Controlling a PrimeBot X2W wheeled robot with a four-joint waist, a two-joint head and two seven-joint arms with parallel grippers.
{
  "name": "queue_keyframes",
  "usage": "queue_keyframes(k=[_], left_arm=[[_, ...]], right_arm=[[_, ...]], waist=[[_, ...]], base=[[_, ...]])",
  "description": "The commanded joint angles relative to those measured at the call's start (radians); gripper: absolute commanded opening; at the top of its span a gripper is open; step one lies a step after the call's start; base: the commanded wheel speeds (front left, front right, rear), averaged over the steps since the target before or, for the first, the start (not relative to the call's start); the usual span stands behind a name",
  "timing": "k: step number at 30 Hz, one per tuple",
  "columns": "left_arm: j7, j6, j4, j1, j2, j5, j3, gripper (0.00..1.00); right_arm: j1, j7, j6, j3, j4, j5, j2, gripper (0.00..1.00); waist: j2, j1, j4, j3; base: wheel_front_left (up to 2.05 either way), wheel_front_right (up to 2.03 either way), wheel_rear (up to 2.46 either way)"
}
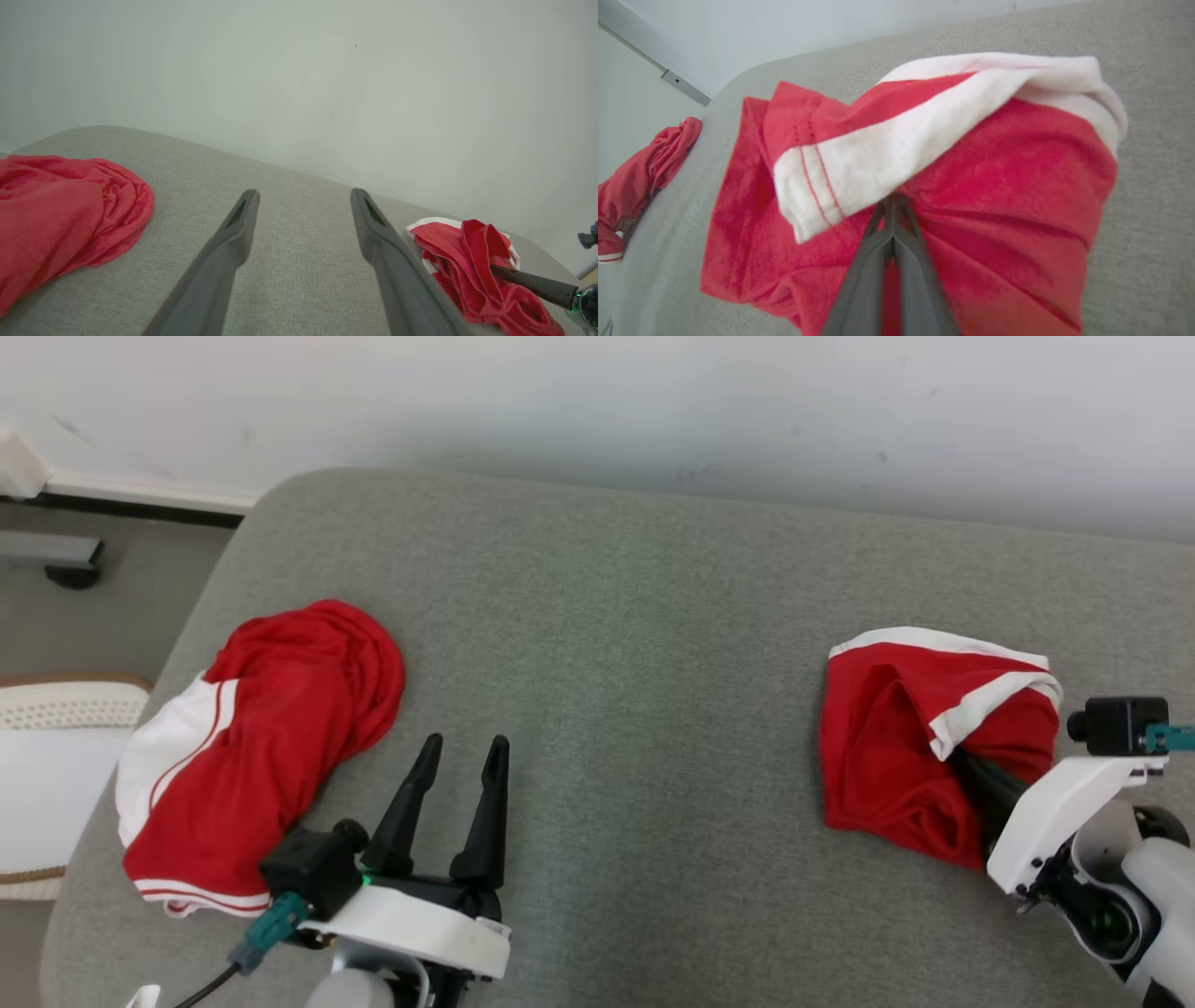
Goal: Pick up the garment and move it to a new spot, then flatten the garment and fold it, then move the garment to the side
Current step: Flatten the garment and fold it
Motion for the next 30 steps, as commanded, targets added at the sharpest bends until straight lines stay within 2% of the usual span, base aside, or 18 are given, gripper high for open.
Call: queue_keyframes(k=[1, 10, 18, 24, 30], left_arm=[[0.000, 0.003, 0.000, -0.015, 0.004, -0.013, -0.004, 1.00], [0.000, 0.014, -0.011, -0.035, 0.004, -0.035, -0.024, 1.00], [0.000, 0.022, -0.015, -0.058, 0.004, -0.058, -0.048, 1.00], [0.000, 0.023, -0.008, -0.059, 0.004, -0.050, -0.039, 1.00], [0.000, 0.016, 0.003, -0.033, 0.004, -0.020, -0.012, 1.00]], right_arm=[[-0.035, 0.006, 0.000, 0.008, 0.022, 0.001, -0.002, 0.00], [-0.173, 0.001, 0.000, 0.023, 0.098, 0.010, -0.026, 0.00], [-0.287, -0.002, 0.000, 0.062, 0.184, -0.005, 0.008, 0.00], [-0.312, -0.058, 0.000, 0.090, 0.207, -0.007, 0.044, 0.00], [-0.289, -0.129, 0.000, 0.134, 0.194, -0.008, 0.047, 0.00]], waist=[[0.0000, -0.0001, 0.022, 0.021], [0.0000, -0.0001, 0.075, 0.075], [0.0000, -0.0001, 0.102, 0.113], [0.0000, -0.0001, 0.092, 0.091], [0.0000, -0.0001, 0.047, 0.032]], base=[[0.00, 0.00, 0.00], [0.00, 0.00, 0.00], [0.00, 0.00, 0.00], [0.00, 0.00, 0.00], [0.00, 0.00, 0.00]])
